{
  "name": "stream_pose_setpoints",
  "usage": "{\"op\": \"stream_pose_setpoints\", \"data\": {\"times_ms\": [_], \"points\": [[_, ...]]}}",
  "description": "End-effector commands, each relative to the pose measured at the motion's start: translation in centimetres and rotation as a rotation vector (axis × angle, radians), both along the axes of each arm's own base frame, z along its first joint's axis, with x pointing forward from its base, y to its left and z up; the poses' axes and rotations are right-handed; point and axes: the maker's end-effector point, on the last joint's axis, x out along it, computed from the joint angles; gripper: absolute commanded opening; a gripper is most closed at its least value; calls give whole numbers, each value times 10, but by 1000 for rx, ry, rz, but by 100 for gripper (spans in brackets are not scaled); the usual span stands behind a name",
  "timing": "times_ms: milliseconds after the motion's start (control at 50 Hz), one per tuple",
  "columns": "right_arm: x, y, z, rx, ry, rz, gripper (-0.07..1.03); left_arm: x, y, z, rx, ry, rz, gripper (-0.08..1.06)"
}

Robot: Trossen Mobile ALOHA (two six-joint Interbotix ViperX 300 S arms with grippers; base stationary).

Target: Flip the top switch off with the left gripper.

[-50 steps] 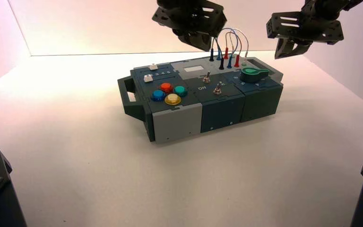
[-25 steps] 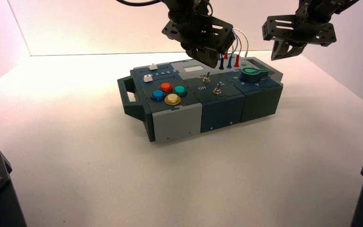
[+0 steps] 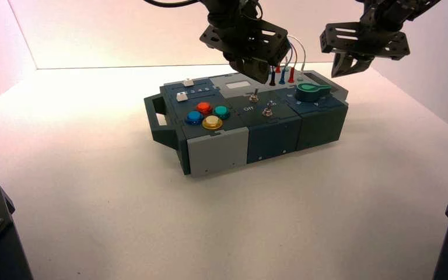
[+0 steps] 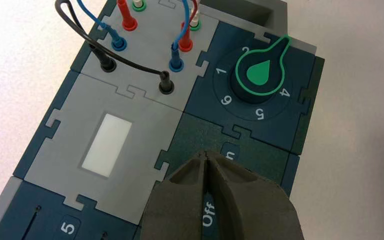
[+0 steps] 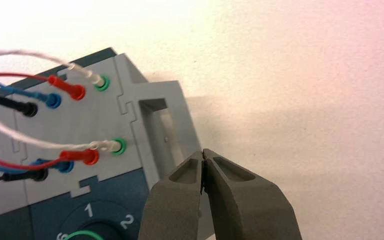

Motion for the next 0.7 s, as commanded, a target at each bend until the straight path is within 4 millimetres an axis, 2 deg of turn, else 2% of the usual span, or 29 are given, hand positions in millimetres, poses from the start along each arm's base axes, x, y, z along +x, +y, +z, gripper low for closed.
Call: {"op": "stream_pose_setpoints", "data": {"times_ms": [20,100,440,700], "points": [[7,13,14,10,-35,31,-2,7,-9,17,-35,-35,-3,-3],[6,21,14,13,-30,54,-2,7,-9,16,-34,-31,-1,-3],[7,21,-1,7,11,56,-2,5,-7,14,-27,-23,-3,-3],[10,21,-3,7,18,59,-2,4,-7,16,-25,-18,-3,-3]]}}
